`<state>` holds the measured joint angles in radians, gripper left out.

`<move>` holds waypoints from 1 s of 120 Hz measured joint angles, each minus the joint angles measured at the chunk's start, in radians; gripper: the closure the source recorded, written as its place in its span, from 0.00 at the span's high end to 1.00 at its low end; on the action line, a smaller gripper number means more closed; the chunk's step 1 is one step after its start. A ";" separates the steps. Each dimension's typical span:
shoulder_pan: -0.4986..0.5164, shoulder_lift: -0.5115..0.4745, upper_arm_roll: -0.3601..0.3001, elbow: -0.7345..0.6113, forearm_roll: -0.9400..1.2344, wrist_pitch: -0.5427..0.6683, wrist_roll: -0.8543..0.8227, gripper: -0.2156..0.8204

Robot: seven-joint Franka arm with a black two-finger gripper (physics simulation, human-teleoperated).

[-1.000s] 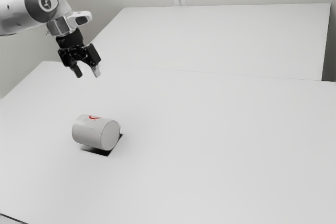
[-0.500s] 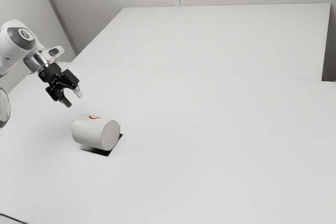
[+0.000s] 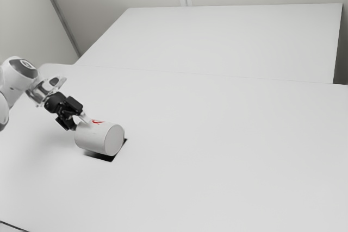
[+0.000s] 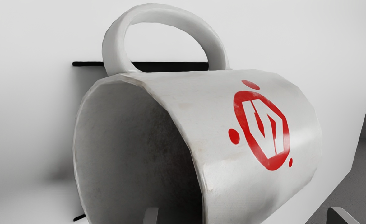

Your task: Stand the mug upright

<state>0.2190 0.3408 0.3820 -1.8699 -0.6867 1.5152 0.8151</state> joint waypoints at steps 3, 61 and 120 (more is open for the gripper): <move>0.000 -0.007 0.000 -0.015 -0.006 0.006 0.007 0.77; -0.060 -0.070 -0.053 -0.044 -0.054 0.058 0.061 0.42; -0.093 -0.076 -0.101 -0.027 -0.082 0.109 0.033 0.07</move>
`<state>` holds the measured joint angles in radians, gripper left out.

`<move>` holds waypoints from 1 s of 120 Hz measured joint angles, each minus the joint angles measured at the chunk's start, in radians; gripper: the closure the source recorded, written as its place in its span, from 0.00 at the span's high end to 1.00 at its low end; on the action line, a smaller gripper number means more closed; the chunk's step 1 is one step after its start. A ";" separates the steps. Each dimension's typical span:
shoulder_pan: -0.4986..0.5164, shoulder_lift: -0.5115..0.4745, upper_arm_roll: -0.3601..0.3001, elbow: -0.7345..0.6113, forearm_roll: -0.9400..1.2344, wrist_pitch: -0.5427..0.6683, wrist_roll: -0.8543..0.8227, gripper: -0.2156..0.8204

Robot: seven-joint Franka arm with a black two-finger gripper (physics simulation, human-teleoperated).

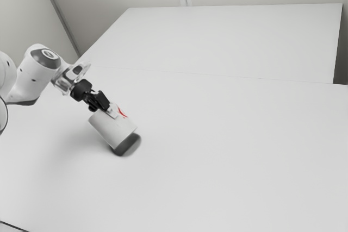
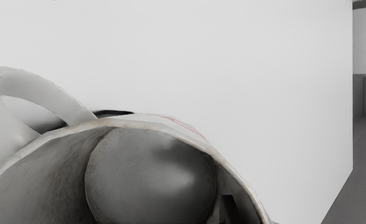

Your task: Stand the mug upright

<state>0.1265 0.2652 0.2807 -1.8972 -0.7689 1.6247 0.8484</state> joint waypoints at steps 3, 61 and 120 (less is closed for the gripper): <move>0.000 -0.002 0.000 0.000 0.000 0.000 -0.004 0.07; -0.125 -0.184 -0.018 -0.066 0.255 0.095 -0.123 0.05; -0.305 -0.428 -0.092 -0.405 0.677 0.591 -0.254 0.05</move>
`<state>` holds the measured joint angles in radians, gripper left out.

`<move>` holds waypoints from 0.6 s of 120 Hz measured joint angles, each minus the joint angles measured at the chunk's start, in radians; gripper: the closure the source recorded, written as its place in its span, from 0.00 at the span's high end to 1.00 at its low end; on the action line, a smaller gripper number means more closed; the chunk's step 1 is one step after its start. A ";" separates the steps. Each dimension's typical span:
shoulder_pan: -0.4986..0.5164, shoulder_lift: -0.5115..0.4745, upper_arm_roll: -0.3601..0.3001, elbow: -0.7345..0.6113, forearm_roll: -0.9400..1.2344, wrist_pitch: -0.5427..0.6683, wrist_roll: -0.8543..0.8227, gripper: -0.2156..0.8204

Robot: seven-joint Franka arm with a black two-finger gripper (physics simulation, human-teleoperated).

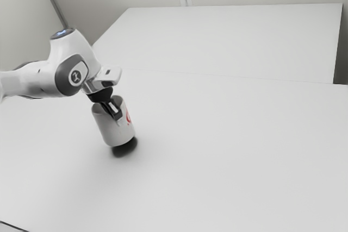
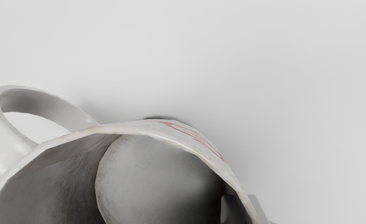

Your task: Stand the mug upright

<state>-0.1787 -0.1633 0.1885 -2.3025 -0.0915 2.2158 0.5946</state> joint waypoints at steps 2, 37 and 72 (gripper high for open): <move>-0.002 -0.006 -0.003 -0.008 0.003 0.015 -0.003 0.05; -0.059 0.007 -0.016 -0.061 -0.015 0.220 -0.051 0.04; -0.131 0.071 -0.018 -0.052 -0.064 0.277 -0.097 0.04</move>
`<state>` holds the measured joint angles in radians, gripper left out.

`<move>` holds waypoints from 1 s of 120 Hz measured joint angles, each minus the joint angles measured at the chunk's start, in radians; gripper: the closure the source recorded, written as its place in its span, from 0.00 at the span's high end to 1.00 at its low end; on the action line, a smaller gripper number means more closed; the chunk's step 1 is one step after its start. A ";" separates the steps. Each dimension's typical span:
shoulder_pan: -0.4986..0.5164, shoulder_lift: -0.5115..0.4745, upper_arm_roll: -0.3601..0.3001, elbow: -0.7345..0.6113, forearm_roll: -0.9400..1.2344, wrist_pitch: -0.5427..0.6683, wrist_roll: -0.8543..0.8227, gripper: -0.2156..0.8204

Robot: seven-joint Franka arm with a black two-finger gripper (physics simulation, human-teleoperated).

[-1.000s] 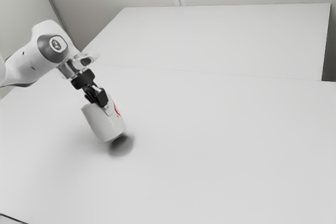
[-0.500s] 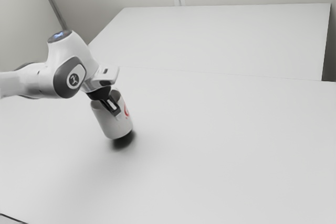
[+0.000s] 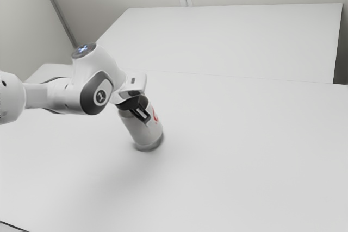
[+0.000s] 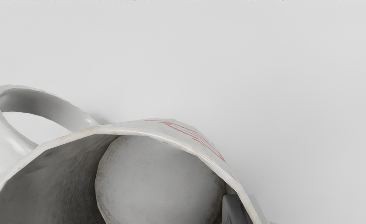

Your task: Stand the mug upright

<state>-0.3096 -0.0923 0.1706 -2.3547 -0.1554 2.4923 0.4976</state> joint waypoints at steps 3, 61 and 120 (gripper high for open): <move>-0.003 0.004 -0.002 0.003 -0.001 0.001 -0.005 0.04; -0.043 0.060 -0.010 0.031 0.004 0.006 -0.060 0.04; -0.043 0.015 -0.028 0.073 0.005 -0.027 -0.072 0.61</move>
<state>-0.3524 -0.0771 0.1430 -2.2817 -0.1509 2.4651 0.4252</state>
